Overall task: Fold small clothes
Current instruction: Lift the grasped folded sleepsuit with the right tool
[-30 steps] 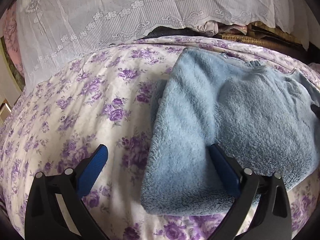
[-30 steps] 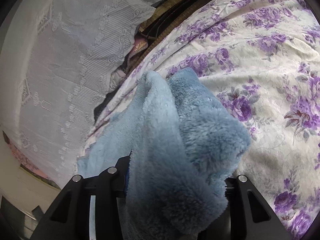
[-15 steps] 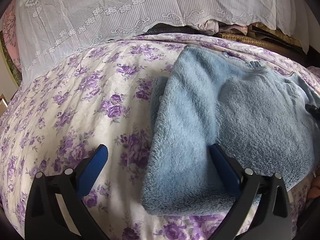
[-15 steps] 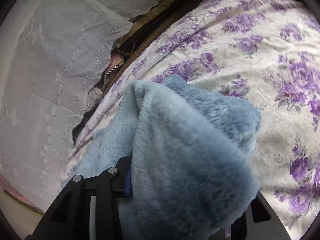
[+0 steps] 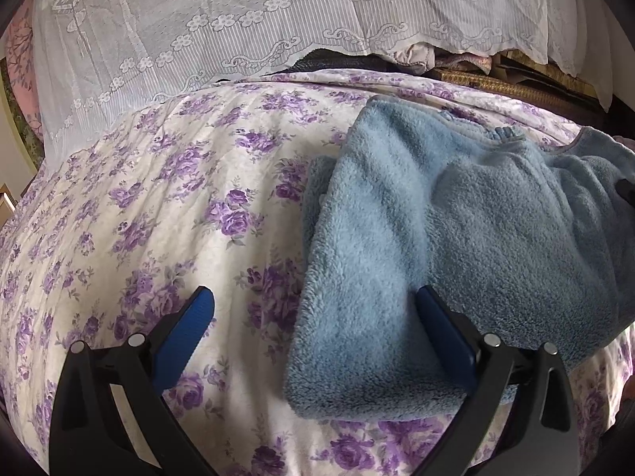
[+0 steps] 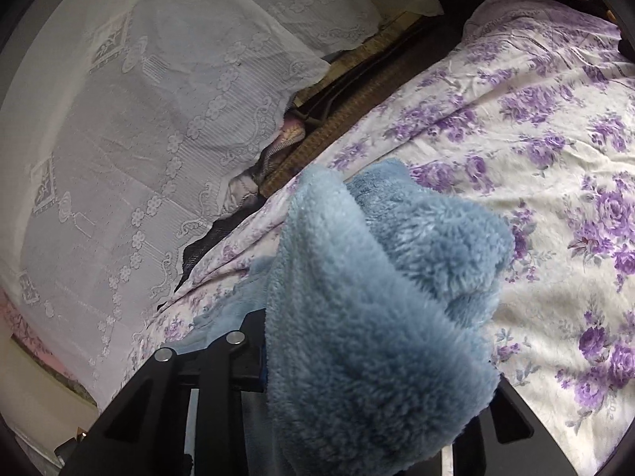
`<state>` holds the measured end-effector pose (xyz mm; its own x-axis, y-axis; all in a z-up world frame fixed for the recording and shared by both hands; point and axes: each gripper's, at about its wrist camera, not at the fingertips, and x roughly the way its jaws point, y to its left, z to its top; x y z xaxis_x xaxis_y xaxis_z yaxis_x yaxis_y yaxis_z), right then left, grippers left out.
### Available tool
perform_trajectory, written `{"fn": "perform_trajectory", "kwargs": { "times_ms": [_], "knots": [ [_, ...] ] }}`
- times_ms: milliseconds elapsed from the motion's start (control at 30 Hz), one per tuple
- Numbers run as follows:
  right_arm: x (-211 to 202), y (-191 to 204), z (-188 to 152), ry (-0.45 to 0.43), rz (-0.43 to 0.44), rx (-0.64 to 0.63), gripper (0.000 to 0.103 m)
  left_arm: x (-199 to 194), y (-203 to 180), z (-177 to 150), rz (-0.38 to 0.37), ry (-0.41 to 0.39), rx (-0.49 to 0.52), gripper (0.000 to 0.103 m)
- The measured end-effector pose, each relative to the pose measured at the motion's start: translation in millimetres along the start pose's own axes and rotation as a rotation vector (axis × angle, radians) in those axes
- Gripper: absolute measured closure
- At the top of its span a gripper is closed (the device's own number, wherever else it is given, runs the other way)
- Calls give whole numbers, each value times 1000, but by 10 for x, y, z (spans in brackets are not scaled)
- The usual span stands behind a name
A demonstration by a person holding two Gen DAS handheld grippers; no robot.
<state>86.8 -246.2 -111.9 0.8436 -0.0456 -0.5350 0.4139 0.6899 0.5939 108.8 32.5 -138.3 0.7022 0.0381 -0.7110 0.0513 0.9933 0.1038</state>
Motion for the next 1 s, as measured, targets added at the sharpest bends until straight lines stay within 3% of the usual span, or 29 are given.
{"fn": "perform_trajectory", "kwargs": {
  "times_ms": [767,1000],
  "knots": [
    [-222,771,-256,26,163,-230,71,-48,332,50,-28,8,-134,4],
    [-263,1101,-478,31,191,-366,71,-35,475,76,-20,13,-185,4]
  ]
}}
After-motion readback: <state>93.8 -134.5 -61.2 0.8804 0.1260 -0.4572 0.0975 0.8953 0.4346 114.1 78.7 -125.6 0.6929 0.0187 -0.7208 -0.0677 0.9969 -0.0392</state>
